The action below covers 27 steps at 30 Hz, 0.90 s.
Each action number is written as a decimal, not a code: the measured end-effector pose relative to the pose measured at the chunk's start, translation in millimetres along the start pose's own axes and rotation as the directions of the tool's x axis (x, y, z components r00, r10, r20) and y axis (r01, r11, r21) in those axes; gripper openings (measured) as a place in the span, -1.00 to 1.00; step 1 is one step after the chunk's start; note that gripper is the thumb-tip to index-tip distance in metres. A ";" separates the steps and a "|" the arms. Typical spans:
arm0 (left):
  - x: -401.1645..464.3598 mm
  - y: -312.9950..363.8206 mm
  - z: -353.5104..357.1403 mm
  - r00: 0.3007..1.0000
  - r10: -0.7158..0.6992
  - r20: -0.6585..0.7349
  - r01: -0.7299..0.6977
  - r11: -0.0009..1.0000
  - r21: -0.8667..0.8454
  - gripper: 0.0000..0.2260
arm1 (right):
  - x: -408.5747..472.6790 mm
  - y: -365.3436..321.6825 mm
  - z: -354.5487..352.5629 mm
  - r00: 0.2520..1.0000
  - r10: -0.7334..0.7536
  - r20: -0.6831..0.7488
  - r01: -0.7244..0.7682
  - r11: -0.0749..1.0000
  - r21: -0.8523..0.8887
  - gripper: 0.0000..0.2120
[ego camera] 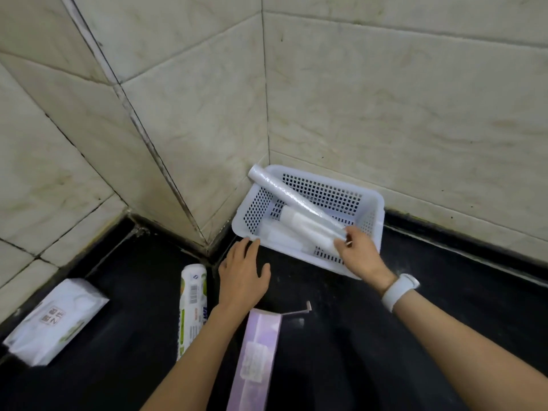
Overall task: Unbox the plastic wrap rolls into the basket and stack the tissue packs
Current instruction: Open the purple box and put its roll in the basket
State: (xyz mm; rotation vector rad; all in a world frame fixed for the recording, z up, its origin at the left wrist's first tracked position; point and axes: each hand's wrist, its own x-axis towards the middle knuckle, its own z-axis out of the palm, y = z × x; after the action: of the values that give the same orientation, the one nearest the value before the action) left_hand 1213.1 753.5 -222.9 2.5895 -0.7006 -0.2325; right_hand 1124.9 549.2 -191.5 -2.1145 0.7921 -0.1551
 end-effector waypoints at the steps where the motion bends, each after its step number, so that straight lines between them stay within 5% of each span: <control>1: 7.2 -2.1 1.4 0.999 0.032 0.005 -0.032 0.999 0.026 -0.48 | 12.0 -2.1 8.8 0.999 -0.019 0.049 0.022 0.998 -0.051 -0.93; 7: 31.2 -23.1 18.5 0.994 0.056 0.091 -0.069 0.987 0.145 -0.42 | 58.5 3.5 51.9 0.940 -0.021 0.342 0.132 0.943 -0.305 -0.67; 10: 29.7 -29.7 24.5 0.994 0.086 0.066 -0.095 0.982 0.161 -0.39 | 73.4 8.6 59.3 0.948 0.013 0.317 0.130 0.896 -0.424 -0.84; 14: 30.0 -29.8 28.0 0.995 0.096 0.036 -0.100 0.985 0.138 -0.38 | 80.8 11.8 62.0 0.978 -0.088 0.191 0.157 0.911 -0.382 -0.93; 19: 29.0 -27.6 30.6 0.995 0.099 0.010 -0.100 0.990 0.101 -0.37 | 83.5 14.5 58.9 0.897 0.039 0.440 0.100 0.952 -0.288 -0.89; 22: 29.2 -27.5 30.7 0.995 0.103 -0.003 -0.102 0.990 0.102 -0.36 | 82.7 18.6 58.7 0.853 0.069 0.517 0.204 0.868 -0.452 -0.68; 27: 28.6 -29.3 28.1 0.993 0.113 0.021 -0.114 0.986 0.121 -0.37 | 82.5 11.0 58.0 0.883 -0.030 0.469 0.372 0.654 -0.659 -0.56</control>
State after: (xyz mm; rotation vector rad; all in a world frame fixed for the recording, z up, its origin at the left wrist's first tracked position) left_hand 1242.8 750.9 -262.5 2.6539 -0.8902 -0.1776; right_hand 1206.6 535.3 -250.0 -2.8610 0.3480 0.6047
